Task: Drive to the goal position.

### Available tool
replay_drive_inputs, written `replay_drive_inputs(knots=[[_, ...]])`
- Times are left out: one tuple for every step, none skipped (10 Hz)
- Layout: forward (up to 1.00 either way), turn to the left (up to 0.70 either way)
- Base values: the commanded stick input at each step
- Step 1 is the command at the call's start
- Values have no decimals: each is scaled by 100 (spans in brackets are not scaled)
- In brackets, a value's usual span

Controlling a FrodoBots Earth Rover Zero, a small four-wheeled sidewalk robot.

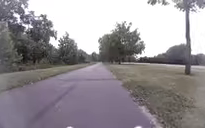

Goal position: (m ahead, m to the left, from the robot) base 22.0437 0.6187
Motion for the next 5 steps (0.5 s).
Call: replay_drive_inputs(knots=[[68, 0], [68, 0], [68, 0], [68, 0], [68, 0]])
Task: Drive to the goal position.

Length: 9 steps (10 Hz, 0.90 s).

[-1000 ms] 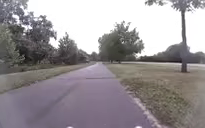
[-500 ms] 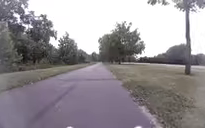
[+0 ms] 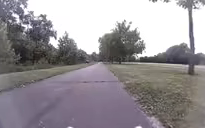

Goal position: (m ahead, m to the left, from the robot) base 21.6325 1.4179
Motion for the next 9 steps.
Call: replay_drive_inputs(knots=[[68, 0], [68, 0], [68, 0], [68, 0], [68, 0], [68, 0], [68, 0], [68, 0], [68, 0]])
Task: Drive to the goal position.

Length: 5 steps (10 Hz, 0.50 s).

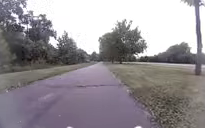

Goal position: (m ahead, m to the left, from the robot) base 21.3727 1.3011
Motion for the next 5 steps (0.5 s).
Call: replay_drive_inputs(knots=[[68, 0], [68, 0], [68, 0], [68, 0], [68, 0]])
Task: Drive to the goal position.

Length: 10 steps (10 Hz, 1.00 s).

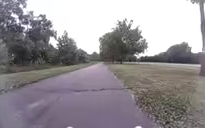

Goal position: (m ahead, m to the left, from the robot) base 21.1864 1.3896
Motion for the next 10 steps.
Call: replay_drive_inputs(knots=[[68, 0], [68, 0], [68, 0], [68, 0], [68, 0], [68, 0], [68, 0], [68, 0], [68, 0], [68, 0]])
